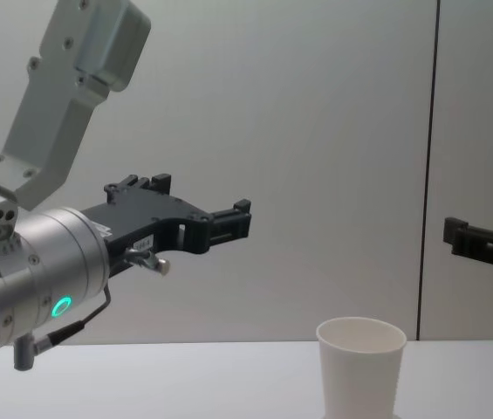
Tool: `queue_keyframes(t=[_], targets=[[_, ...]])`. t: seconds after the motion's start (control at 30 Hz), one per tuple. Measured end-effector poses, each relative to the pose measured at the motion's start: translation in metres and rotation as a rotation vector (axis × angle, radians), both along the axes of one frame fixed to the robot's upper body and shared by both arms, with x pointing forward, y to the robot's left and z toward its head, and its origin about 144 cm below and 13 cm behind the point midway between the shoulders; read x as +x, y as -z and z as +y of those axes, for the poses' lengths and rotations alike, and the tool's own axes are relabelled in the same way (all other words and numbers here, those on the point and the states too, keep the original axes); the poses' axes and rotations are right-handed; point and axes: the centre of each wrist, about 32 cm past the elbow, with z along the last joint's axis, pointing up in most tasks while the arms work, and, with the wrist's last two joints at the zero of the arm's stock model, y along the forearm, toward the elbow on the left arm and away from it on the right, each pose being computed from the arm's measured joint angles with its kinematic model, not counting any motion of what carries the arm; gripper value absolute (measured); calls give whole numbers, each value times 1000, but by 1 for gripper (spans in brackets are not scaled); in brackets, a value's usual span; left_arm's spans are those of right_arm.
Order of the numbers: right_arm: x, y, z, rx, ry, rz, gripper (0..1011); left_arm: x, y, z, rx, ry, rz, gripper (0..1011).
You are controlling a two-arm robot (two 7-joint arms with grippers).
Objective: Place the pen into the pen holder.
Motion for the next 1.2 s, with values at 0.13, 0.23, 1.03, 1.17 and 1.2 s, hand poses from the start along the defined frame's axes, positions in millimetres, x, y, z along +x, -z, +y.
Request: queue_keyframes(t=[0.13,0.23,1.03,1.17,1.2], targets=[[0,0,0,0,0,0,1001,0,0,0,0,0,0,1003],[0,0,0,0,0,0,1001,0,0,0,0,0,0,1003],[0,0,0,0,0,0,1001,0,0,0,0,0,0,1003],[0,0,1,0,-1,1,1001,0,0,0,0,0,0,1003],[-1,0,1,-1,-1,3,1001,0,0,0,0,0,0,1003]])
